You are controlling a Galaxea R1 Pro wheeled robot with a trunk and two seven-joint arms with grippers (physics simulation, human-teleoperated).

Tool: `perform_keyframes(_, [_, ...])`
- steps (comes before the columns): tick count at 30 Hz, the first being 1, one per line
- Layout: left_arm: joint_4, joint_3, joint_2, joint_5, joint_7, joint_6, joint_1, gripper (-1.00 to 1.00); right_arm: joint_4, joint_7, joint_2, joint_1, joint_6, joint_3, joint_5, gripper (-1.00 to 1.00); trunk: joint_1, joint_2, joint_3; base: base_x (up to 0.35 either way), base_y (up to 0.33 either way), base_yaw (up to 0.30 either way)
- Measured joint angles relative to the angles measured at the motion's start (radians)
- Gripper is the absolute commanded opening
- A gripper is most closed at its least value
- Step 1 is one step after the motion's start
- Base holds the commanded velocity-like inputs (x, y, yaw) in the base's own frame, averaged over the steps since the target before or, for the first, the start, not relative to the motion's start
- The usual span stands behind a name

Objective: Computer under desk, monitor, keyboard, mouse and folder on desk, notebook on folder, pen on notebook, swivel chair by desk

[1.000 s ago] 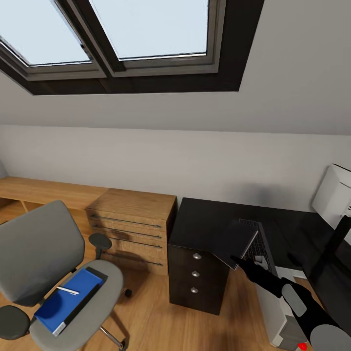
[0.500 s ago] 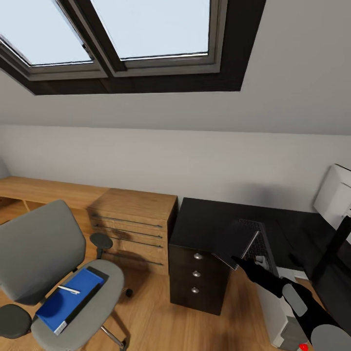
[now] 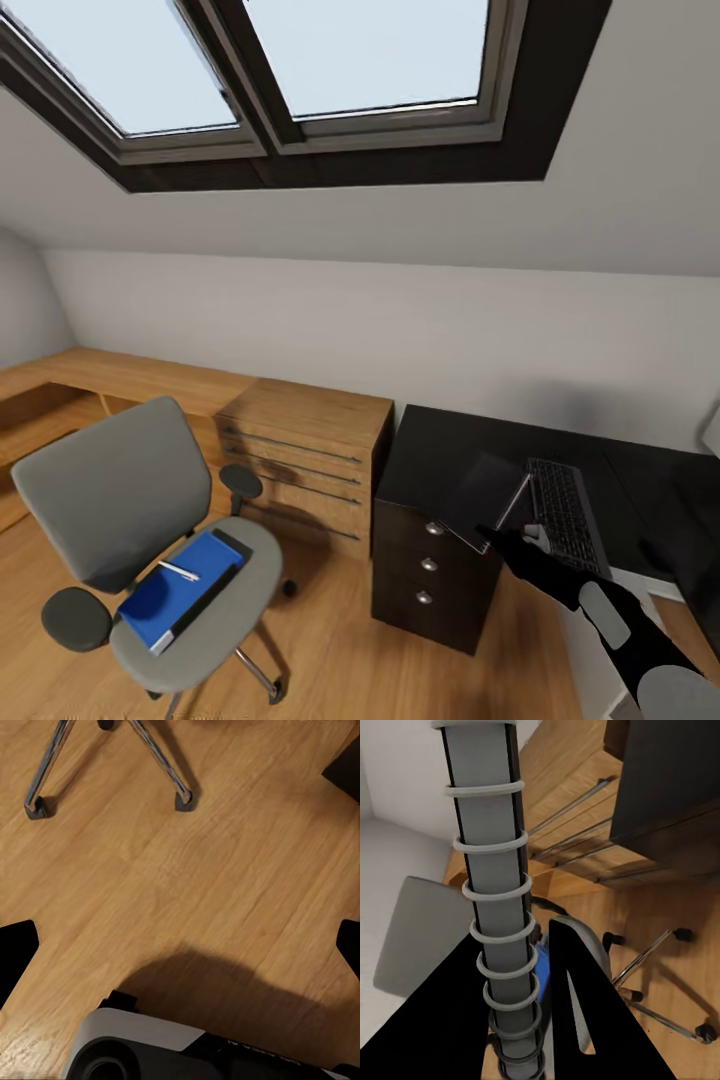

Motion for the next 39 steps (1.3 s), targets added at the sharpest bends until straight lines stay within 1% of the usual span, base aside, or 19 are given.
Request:
perform_keyframes(19, [0.000, 0.000, 0.002, -0.001, 0.000, 0.000, 0.000, 1.00, 0.000, 0.001, -0.002, 0.000, 0.000, 0.001, -0.001, -1.00, 0.000, 0.000, -0.014, 0.000, 0.000, 0.225])
perform_keyframes(29, [0.000, 0.000, 0.003, 0.000, -0.001, -0.002, 0.000, 1.00, 0.003, 0.004, -0.004, 0.000, 0.000, 0.000, -0.001, -1.00, 0.000, 0.000, -0.015, 0.058, -0.015, 0.033])
perform_keyframes(39, [0.001, 0.000, 0.003, 0.000, 0.000, -0.002, 0.000, 1.00, 0.003, 0.004, -0.004, 0.000, 0.000, 0.000, 0.000, -1.00, 0.000, 0.000, -0.015, 0.145, -0.167, 0.002])
